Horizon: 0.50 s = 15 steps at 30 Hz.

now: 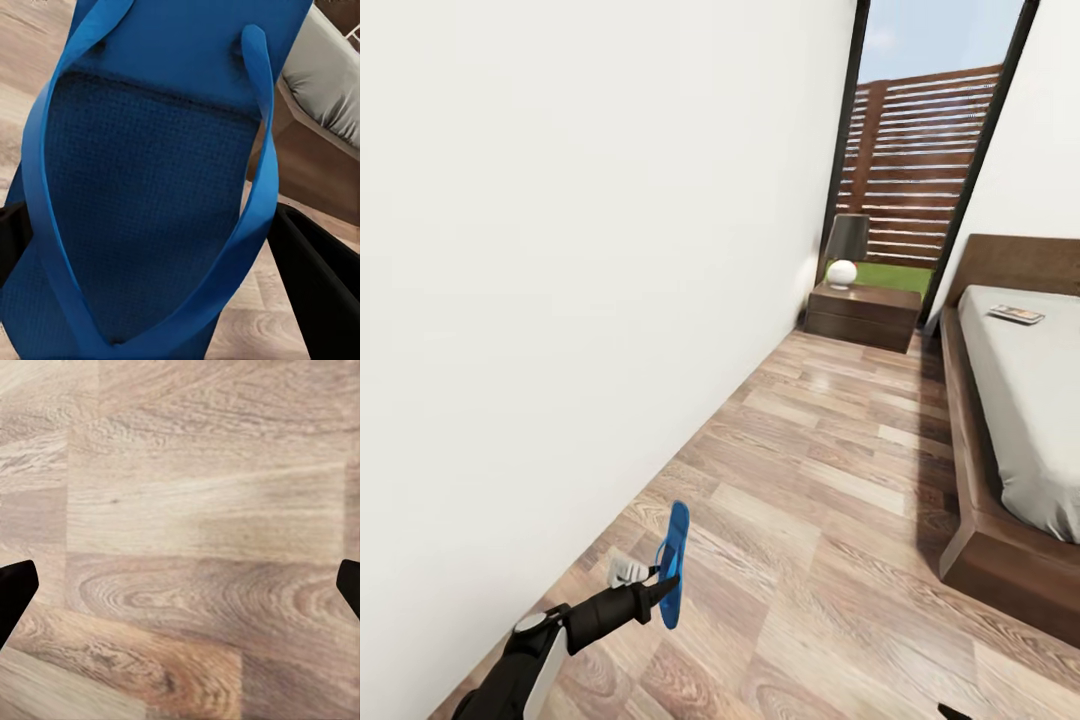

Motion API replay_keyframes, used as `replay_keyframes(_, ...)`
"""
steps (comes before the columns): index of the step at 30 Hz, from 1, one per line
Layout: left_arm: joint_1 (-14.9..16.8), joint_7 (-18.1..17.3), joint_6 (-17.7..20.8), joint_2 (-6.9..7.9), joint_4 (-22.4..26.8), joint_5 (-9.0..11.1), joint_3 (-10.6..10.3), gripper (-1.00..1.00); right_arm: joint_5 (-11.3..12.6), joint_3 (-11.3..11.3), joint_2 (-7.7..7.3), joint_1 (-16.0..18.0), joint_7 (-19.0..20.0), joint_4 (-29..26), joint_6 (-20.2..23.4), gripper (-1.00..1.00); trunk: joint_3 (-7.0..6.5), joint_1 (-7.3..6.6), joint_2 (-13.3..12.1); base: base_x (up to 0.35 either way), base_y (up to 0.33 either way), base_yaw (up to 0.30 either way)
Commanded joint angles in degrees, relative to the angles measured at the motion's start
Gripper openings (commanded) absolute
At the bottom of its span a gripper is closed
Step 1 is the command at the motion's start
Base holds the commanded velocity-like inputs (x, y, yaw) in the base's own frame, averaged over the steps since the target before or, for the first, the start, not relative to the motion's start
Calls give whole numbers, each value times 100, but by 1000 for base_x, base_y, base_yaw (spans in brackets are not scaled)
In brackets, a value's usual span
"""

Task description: In the bedroom, move the book from the bed onto either nightstand, and place the two sandals side by side next to the bed.

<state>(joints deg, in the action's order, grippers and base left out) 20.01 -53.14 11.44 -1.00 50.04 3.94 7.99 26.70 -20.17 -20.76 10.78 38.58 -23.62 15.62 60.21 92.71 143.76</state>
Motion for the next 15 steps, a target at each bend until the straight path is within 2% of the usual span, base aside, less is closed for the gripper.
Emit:
replay_keyframes(1,3,-30,46,-7,-10,20,18,-100,38,-20,1,3,17,11,39,100,-18,-4,0,0,0,0)
replay_keyframes(15,3,-47,42,-13,-39,20,18,-100,-15,-22,-5,3,18,50,-7,100,-328,-40,-18,0,0,0)
